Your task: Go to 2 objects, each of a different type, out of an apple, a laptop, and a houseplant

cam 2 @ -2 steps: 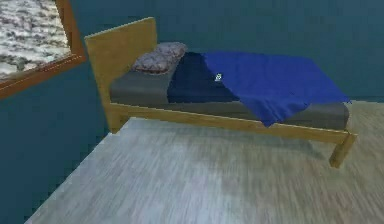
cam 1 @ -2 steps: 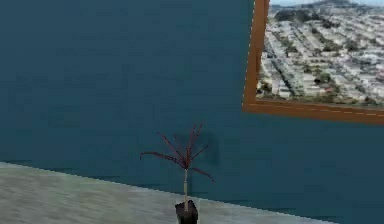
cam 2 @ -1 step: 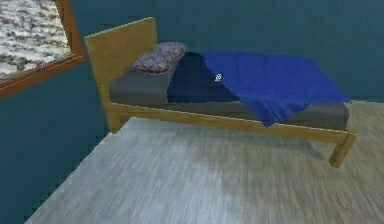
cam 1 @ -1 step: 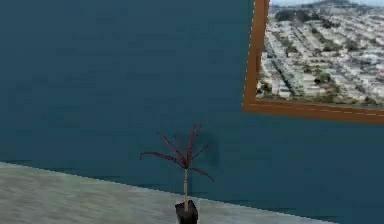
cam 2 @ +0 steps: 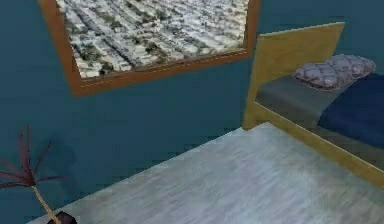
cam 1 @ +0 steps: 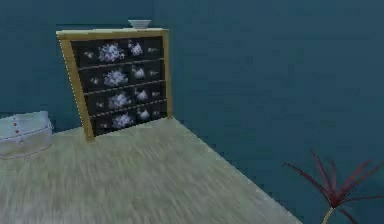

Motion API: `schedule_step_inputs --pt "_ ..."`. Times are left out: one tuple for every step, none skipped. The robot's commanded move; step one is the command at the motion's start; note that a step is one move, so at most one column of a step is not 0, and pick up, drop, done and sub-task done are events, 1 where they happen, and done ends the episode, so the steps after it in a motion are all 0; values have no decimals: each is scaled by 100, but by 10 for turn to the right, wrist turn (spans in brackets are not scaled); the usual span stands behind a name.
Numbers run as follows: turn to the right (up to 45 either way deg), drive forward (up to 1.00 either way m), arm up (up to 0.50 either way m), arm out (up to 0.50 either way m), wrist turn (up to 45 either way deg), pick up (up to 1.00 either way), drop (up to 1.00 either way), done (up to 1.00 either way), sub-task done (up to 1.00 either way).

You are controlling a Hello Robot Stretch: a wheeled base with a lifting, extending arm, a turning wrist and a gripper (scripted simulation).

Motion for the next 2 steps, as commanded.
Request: schedule_step_inputs --pt "-450 0 0 0 0 0 0 0 0" --pt "-450 0 0 0 0 0 0 0 0"
